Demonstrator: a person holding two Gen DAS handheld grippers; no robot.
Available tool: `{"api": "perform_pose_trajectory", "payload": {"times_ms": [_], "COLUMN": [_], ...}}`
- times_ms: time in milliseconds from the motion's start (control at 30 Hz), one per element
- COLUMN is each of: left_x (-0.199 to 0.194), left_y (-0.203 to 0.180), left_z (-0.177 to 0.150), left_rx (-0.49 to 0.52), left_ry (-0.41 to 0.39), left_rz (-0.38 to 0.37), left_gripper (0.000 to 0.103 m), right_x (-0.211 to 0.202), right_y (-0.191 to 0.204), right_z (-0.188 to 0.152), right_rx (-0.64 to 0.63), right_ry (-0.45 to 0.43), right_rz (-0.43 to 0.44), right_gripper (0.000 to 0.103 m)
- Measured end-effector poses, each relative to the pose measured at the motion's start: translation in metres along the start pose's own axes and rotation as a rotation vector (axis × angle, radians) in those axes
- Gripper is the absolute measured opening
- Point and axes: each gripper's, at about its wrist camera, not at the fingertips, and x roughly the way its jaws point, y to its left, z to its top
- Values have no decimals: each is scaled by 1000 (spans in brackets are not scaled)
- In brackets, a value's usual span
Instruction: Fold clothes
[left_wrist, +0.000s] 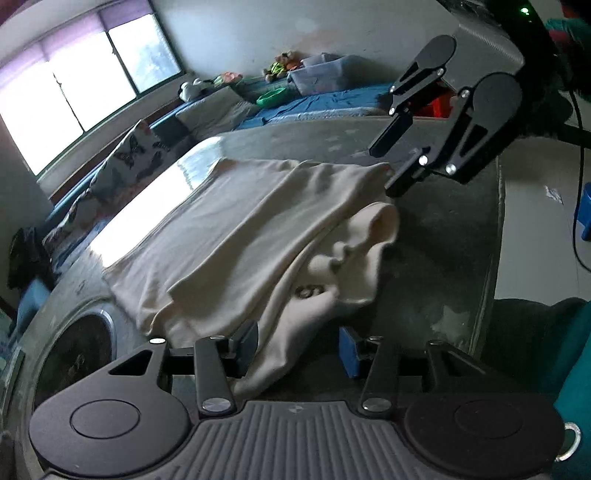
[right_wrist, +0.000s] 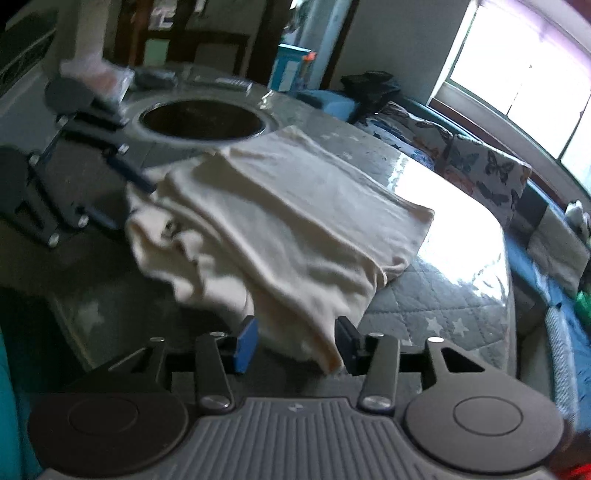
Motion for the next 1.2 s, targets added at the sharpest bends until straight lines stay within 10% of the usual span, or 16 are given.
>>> {"api": "perform_pose_trajectory", "payload": {"times_ms": [167,267,467,700,967,1200], "left_x": [2,-1,5,11,7,10], "left_y": [10,32,68,66,48,42], "left_z": [4,10,22,13,-12,-21], "left_rx": [-53,-134,-275,-285,-239,-170], "left_ry": [-28,-50,-69,-41,11,24], "left_rz": [-21,-40,-74,-70,-12,49], "left_gripper": [12,11,10,18,42,40], "right_x": [-4,-1,19,38,37,32], "right_y": [12,21,24,3,-17,-16], "right_z": [-8,-8,4,24,38,43], "right_rx": [-105,-163,-180,-20,108,132], "right_ry": [-5,-32,-92,-73,-82,-89], "right_rz": [11,16,30,150,191,180], "right_gripper": [57,64,62,15,11,10]}}
